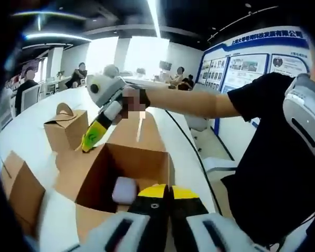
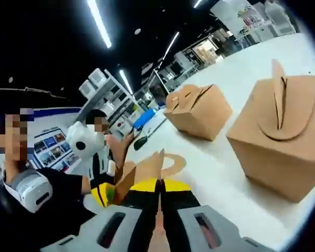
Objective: Pick up one paper box from the group, open the paper box, and remove the item inside
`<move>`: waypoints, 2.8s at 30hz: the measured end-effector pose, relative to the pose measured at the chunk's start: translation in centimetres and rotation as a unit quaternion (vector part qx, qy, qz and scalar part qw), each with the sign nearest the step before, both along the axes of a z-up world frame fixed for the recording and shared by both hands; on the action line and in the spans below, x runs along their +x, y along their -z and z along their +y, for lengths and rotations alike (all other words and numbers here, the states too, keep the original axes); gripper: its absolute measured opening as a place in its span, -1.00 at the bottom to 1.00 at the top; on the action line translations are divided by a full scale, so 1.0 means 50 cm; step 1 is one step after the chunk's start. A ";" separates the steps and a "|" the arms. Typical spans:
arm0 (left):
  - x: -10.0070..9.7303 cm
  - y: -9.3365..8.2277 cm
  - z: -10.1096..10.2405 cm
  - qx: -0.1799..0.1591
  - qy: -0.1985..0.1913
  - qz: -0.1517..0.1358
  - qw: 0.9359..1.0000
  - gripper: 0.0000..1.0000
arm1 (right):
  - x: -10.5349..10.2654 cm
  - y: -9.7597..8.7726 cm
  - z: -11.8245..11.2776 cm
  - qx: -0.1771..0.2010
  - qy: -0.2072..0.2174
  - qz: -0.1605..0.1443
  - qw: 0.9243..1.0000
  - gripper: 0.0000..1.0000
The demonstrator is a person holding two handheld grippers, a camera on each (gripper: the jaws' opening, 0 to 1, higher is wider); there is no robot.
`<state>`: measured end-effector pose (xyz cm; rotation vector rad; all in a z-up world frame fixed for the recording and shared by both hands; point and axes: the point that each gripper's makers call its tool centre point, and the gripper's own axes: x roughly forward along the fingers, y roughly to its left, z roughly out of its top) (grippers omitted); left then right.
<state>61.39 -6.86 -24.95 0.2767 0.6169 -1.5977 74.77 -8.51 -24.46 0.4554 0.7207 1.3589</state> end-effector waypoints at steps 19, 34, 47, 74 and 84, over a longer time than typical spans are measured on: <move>0.005 -0.001 -0.006 -0.012 -0.005 0.011 1.000 -0.90 | -0.093 -0.105 0.065 -0.276 -0.128 -0.680 0.667 -0.35; 0.005 -0.001 -0.006 -0.023 -0.012 -0.006 1.000 -0.90 | -0.060 0.024 0.072 -0.331 -0.176 -0.557 0.741 -0.57; 0.012 -0.004 -0.012 -0.058 -0.064 -0.044 0.995 -0.89 | -0.059 0.065 0.064 -0.321 -0.241 -0.445 0.801 -0.85; -0.001 -0.008 -0.019 -0.096 -0.146 -0.150 0.973 -0.64 | -0.061 0.068 0.065 -0.289 -0.268 -0.371 0.841 -0.66; 0.039 -0.055 0.004 -0.122 -0.205 -0.198 0.951 -0.36 | -0.063 -0.061 0.077 -0.158 -0.095 -0.444 0.877 -0.49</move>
